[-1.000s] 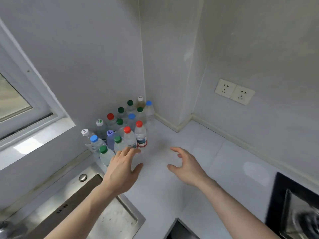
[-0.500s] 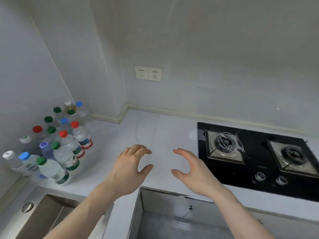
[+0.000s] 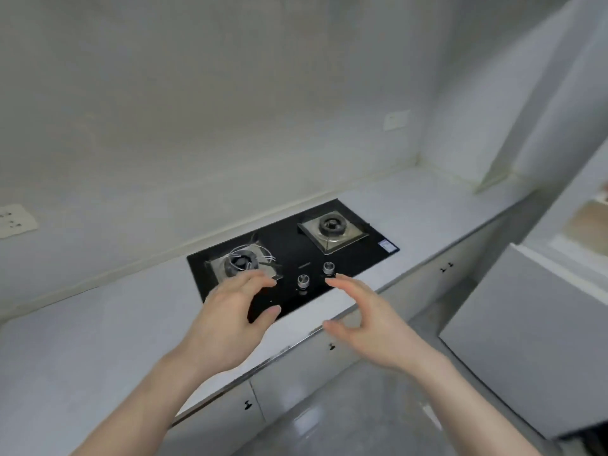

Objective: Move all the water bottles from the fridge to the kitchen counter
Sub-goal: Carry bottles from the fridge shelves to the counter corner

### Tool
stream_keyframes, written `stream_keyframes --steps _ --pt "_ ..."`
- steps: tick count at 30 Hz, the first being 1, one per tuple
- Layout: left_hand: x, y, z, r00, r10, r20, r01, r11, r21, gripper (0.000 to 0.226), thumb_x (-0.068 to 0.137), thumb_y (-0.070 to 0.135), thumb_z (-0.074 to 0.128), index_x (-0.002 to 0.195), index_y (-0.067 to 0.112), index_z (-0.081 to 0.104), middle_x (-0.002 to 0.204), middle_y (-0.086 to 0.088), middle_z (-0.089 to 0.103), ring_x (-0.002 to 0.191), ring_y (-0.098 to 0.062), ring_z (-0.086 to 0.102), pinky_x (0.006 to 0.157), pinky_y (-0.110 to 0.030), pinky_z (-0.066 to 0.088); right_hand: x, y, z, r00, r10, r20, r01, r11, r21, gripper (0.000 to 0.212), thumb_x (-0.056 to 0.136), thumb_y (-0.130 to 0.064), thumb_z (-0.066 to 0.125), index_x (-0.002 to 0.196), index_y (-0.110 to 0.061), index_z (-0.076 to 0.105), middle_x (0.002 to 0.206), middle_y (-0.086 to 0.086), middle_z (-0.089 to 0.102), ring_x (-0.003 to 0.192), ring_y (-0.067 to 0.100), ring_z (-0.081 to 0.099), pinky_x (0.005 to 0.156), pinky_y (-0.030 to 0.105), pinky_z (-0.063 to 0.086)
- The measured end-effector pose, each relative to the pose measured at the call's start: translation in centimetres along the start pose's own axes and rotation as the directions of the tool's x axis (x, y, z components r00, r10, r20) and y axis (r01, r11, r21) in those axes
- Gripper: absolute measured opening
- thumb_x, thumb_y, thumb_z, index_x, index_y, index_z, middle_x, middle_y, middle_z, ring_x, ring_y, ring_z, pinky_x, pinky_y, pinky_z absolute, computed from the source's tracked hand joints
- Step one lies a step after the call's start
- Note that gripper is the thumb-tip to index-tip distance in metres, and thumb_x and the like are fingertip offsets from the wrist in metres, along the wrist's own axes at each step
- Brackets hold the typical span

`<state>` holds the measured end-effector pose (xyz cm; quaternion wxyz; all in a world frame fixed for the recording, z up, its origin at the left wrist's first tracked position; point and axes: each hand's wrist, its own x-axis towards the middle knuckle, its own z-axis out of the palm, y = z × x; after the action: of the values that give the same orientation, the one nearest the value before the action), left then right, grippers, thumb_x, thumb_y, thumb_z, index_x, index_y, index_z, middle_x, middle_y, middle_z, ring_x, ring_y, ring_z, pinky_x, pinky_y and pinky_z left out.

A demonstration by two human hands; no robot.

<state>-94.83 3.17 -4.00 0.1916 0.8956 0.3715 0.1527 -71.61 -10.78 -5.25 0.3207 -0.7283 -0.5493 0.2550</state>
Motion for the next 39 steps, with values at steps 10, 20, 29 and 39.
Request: stream_keyframes --steps 10,20,29,39 --pt "8.9 22.0 9.7 0.951 0.303 0.055 -0.303 0.953 -0.016 0.044 0.098 0.053 0.055 0.139 0.04 0.052 0.153 0.022 0.038 0.14 -0.007 0.036 0.118 -0.022 0.007 -9.4 13.1 -17.5 0.956 0.123 -0.265 -0.141 0.989 -0.052 0.067 0.09 -0.042 0.075 0.15 -0.041 0.045 0.157 -0.023 0.037 0.144 -0.008 0.032 0.12 0.017 0.022" --pt "16.6 37.2 16.5 0.836 0.531 0.142 -0.524 0.848 -0.085 0.039 0.097 0.054 0.055 0.134 0.044 0.052 0.15 0.025 0.04 0.132 -0.009 0.042 0.113 -0.03 0.029 -16.9 21.0 -29.1 0.83 0.23 -0.509 -0.282 0.959 -0.025 0.065 0.092 -0.047 0.071 0.15 -0.044 0.042 0.159 -0.024 0.034 0.145 -0.003 0.034 0.12 0.029 0.033" --pt "26.7 48.0 22.9 0.682 0.714 0.158 -0.687 0.699 -0.199 0.04 0.096 0.053 0.057 0.134 0.042 0.053 0.15 0.021 0.042 0.138 -0.009 0.039 0.115 -0.03 0.028 -18.3 26.9 -37.5 0.643 0.34 -0.686 -0.423 0.905 0.052 0.066 0.09 -0.048 0.073 0.149 -0.046 0.042 0.159 -0.028 0.033 0.144 -0.005 0.033 0.121 0.034 0.035" --pt "40.2 53.4 26.5 0.577 0.797 0.178 -0.749 0.604 -0.274 0.042 0.097 0.05 0.058 0.137 0.037 0.054 0.151 0.019 0.042 0.139 -0.007 0.04 0.116 -0.031 0.033 -11.0 31.4 -45.1 0.512 0.366 -0.777 -0.477 0.874 0.097 0.062 0.092 -0.043 0.072 0.146 -0.048 0.044 0.153 -0.033 0.037 0.139 -0.007 0.036 0.118 0.035 0.038"
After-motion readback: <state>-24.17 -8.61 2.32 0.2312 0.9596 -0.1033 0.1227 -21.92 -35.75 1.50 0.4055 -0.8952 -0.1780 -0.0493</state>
